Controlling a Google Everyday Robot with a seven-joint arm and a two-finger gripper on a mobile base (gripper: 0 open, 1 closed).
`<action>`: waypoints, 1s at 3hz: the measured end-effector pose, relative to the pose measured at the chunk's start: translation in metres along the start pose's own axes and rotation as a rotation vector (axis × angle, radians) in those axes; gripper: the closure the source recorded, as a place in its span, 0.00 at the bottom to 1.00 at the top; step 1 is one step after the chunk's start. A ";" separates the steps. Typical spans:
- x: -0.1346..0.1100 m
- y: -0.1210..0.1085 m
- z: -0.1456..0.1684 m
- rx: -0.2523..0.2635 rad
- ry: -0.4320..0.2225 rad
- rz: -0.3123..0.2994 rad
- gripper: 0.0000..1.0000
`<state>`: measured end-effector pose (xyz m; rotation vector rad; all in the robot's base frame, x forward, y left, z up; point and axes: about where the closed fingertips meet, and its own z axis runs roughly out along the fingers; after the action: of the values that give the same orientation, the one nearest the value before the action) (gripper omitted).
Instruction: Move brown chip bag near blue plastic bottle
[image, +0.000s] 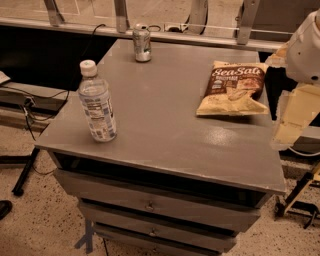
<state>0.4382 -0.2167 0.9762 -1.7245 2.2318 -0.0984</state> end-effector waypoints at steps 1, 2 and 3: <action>-0.001 -0.001 0.000 0.009 -0.003 0.001 0.00; 0.003 -0.024 0.019 0.034 -0.051 0.040 0.00; 0.007 -0.068 0.061 0.074 -0.131 0.134 0.00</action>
Offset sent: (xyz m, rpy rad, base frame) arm 0.0872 -0.0229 -0.0466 0.1660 -0.0968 -0.0982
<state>0.5176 -0.2331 0.9342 -1.4950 2.2111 -0.0358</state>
